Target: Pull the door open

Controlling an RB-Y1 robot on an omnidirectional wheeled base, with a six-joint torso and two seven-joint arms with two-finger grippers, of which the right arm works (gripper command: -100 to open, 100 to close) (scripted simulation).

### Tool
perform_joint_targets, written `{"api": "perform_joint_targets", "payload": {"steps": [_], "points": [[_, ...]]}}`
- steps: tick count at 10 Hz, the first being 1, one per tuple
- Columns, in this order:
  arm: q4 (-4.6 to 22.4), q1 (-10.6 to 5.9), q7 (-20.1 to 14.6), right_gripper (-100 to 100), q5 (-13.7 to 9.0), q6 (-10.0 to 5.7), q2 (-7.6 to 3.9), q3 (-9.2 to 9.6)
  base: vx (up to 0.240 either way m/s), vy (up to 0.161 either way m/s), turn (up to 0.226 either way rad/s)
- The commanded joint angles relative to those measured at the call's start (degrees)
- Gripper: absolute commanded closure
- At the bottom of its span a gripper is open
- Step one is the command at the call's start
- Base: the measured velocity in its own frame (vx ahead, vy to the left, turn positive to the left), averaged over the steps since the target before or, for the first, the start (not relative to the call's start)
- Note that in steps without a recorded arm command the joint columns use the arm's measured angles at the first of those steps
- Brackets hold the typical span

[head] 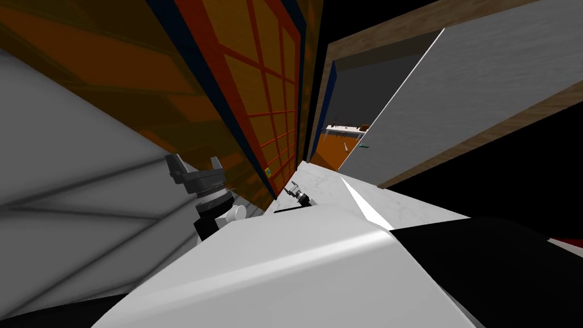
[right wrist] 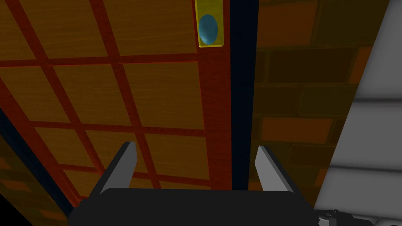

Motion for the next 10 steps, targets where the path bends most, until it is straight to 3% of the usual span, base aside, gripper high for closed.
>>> {"api": "perform_joint_targets", "payload": {"steps": [1,6,10], "points": [[1.84,-0.65,1.47,-100,0.64,-0.76,0.30,0.40,0.129,-0.019,0.039],[8.04,-2.72,6.75,-100,3.27,-3.03,1.90,2.19,0.136,-0.002,0.049],[12.05,-4.05,10.17,-100,4.97,-4.49,3.33,3.35,0.221,0.033,0.048]]}}
